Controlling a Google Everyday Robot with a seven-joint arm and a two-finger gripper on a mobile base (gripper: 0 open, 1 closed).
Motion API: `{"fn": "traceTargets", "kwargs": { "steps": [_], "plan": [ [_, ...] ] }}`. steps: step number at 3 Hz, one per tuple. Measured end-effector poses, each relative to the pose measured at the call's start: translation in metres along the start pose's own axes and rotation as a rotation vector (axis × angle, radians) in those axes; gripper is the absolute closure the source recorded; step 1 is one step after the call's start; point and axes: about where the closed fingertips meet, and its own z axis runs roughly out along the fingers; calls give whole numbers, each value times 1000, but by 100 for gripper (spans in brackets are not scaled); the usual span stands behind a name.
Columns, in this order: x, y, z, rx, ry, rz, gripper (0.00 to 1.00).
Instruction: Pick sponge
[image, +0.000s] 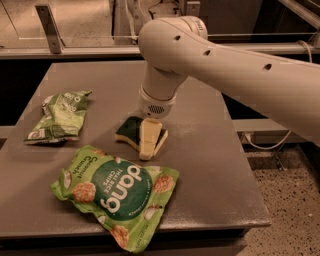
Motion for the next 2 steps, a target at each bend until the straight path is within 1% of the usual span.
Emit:
{"fn": "traceTargets", "kwargs": {
  "steps": [1, 2],
  "plan": [
    [2, -2, 1, -4, 1, 7, 40],
    [-1, -3, -8, -4, 1, 7, 64]
  ]
}}
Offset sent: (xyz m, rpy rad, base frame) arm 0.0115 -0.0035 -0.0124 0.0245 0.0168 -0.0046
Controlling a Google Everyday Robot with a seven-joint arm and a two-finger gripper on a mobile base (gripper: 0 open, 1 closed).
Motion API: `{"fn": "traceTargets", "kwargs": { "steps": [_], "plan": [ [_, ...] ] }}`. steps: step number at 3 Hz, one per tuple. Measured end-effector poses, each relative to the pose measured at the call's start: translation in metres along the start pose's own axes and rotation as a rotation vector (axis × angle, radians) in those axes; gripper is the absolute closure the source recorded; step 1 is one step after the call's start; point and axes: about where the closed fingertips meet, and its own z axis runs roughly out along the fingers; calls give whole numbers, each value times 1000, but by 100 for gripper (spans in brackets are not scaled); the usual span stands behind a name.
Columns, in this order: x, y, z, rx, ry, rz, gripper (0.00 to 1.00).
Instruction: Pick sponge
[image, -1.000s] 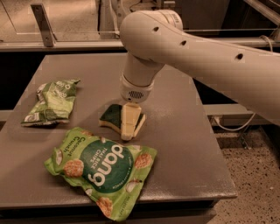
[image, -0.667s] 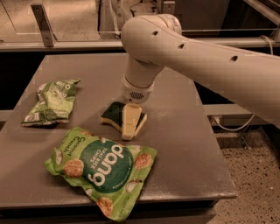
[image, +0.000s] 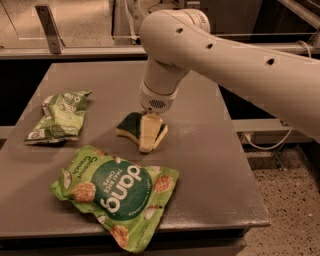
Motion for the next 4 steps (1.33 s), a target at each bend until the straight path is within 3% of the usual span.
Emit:
{"fn": "traceTargets", "kwargs": {
  "steps": [1, 2, 3, 4],
  "plan": [
    [-2, -1, -8, 0, 0, 0, 87],
    [-5, -2, -17, 0, -1, 0, 100],
    [-5, -2, -18, 0, -1, 0, 100],
    [-10, -6, -32, -11, -52, -59, 100]
  ]
}}
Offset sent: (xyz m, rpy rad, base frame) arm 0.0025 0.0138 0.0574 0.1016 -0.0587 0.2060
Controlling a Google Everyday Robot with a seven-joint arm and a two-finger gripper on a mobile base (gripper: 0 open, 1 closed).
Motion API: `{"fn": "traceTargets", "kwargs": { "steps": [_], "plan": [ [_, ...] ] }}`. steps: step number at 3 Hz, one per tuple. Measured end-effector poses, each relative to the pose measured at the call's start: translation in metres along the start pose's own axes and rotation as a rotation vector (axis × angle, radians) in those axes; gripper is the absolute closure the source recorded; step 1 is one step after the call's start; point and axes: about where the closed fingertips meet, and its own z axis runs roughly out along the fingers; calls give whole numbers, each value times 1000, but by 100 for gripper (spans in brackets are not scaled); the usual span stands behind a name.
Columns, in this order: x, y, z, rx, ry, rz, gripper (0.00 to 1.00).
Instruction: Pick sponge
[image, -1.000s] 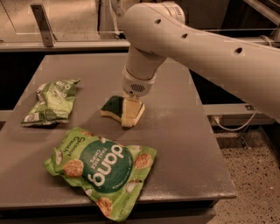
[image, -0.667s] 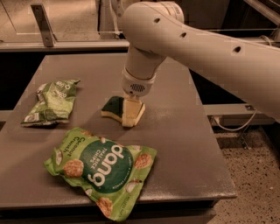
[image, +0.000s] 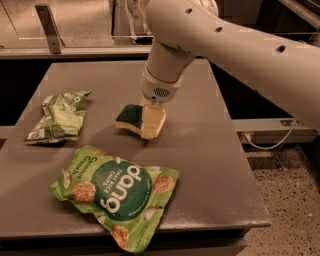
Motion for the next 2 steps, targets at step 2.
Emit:
{"fn": "traceTargets", "kwargs": {
  "steps": [2],
  "plan": [
    [-1, -9, -64, 28, -169, -126, 100]
  ]
}}
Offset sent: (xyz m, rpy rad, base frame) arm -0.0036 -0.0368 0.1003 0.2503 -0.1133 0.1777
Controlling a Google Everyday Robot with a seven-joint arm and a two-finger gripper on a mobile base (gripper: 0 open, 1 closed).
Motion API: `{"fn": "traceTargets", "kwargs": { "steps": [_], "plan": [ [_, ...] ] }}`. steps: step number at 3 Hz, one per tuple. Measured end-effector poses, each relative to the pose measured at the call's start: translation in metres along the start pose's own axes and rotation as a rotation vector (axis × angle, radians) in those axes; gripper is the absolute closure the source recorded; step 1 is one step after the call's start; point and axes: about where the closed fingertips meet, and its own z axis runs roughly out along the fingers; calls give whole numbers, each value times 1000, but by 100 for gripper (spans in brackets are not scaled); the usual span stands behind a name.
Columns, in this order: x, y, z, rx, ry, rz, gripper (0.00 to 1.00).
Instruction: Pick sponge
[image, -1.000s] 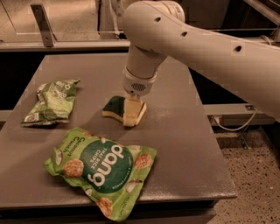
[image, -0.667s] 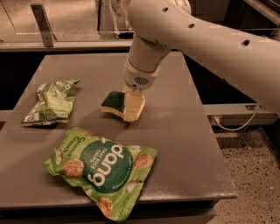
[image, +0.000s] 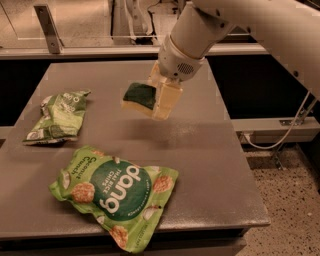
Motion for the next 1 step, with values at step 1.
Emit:
{"fn": "traceTargets", "kwargs": {
  "steps": [1],
  "plan": [
    [-2, 0, -2, 1, -7, -9, 100]
  ]
}}
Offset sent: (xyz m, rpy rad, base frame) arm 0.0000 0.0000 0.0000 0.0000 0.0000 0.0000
